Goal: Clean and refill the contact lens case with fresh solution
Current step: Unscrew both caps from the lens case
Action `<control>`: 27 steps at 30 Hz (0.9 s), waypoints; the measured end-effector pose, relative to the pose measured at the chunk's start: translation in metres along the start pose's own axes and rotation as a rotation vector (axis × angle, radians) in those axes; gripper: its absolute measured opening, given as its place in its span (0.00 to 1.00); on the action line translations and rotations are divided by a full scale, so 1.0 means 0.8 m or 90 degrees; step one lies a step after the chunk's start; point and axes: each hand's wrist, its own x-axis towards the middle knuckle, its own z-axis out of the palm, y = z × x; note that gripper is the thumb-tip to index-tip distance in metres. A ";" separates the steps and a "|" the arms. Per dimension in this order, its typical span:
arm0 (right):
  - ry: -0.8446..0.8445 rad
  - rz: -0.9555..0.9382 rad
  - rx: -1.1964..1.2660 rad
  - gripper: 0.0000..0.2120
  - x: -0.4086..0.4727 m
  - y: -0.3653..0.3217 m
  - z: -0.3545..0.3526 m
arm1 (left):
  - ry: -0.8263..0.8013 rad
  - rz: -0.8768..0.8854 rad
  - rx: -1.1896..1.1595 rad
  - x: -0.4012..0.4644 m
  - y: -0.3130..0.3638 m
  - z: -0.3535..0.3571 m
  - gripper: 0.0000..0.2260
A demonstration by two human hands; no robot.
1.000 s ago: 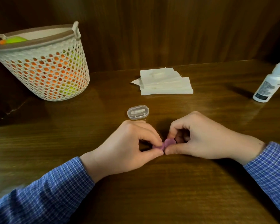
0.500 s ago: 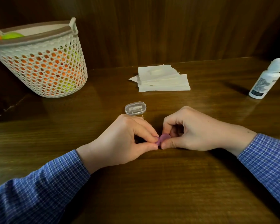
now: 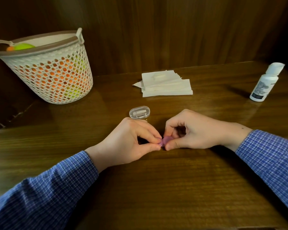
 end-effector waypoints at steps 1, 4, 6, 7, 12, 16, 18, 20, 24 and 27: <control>0.002 0.005 0.007 0.07 -0.001 0.001 0.000 | 0.003 -0.003 0.001 -0.001 0.000 0.001 0.07; 0.005 0.015 0.006 0.06 -0.003 0.000 0.000 | 0.010 -0.010 0.001 -0.004 0.001 0.003 0.07; 0.019 0.017 -0.018 0.06 -0.005 0.000 0.001 | 0.018 -0.008 0.005 -0.005 -0.001 0.003 0.07; 0.032 0.017 -0.037 0.07 -0.006 0.000 0.002 | 0.019 -0.008 0.004 -0.005 -0.002 0.003 0.08; 0.121 -0.009 -0.096 0.15 -0.010 0.001 0.009 | 0.027 -0.001 0.023 -0.003 -0.009 0.000 0.08; 0.150 0.000 -0.082 0.13 -0.007 0.003 0.016 | 0.023 -0.005 0.020 -0.002 -0.011 -0.002 0.08; 0.158 0.003 -0.056 0.14 -0.006 0.005 0.018 | 0.021 -0.006 0.022 -0.001 -0.011 -0.002 0.08; 0.159 0.005 -0.030 0.16 -0.006 0.004 0.017 | 0.019 -0.008 0.024 -0.001 -0.010 -0.003 0.08; 0.135 0.004 0.002 0.18 -0.005 0.001 0.013 | 0.015 -0.017 0.017 -0.001 -0.010 -0.006 0.08; 0.120 0.014 0.018 0.19 -0.005 0.000 0.010 | 0.015 -0.027 0.015 -0.001 -0.010 -0.006 0.08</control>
